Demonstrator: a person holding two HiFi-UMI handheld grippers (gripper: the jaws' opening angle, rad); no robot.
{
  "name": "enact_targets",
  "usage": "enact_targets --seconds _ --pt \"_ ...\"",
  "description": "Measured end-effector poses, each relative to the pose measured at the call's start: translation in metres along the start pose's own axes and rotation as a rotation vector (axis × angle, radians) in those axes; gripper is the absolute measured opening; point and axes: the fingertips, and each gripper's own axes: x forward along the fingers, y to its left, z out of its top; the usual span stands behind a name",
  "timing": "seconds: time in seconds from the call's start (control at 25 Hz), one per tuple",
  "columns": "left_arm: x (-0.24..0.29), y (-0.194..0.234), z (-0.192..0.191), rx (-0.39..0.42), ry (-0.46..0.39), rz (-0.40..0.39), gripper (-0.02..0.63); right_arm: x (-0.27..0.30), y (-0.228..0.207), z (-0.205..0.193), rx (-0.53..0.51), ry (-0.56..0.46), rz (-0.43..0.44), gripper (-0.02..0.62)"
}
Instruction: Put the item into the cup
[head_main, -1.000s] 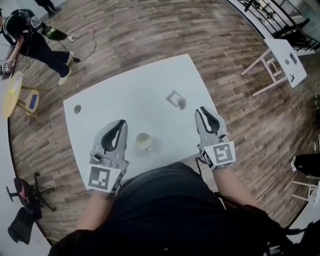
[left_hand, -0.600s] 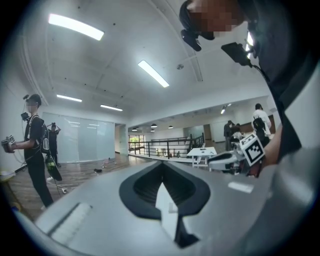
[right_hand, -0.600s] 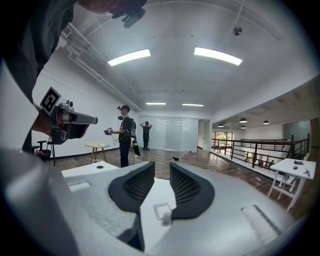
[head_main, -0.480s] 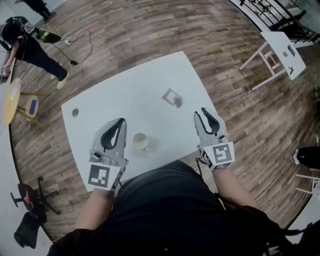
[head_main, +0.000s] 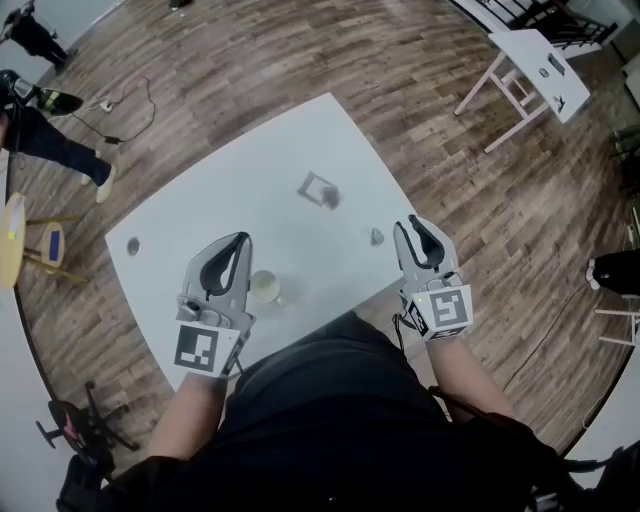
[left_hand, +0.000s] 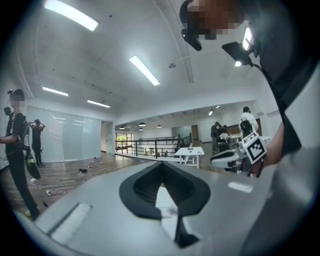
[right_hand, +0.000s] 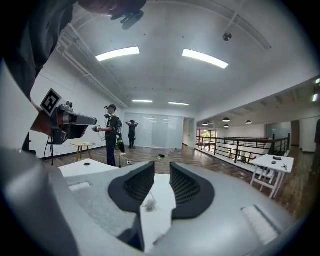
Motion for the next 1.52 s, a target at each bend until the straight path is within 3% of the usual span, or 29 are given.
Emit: enact_targets --seconds 0.52,1.04,1.52 --pt "0.033 -0.022 -0.004 0.028 0.01 -0.117 -0.002 -0.037 -0.025 -0.016 0.05 0.025 -0.1 0.101" --pt "0.034 -0.007 0.003 -0.009 0.055 -0.118 -0.002 -0.019 -0.017 -0.007 0.067 0.029 -0.093 0.101" --pt "0.03 0.002 -0.012 0.015 0.054 -0.106 -0.002 -0.004 -0.005 -0.013 0.082 0.017 -0.068 0.101"
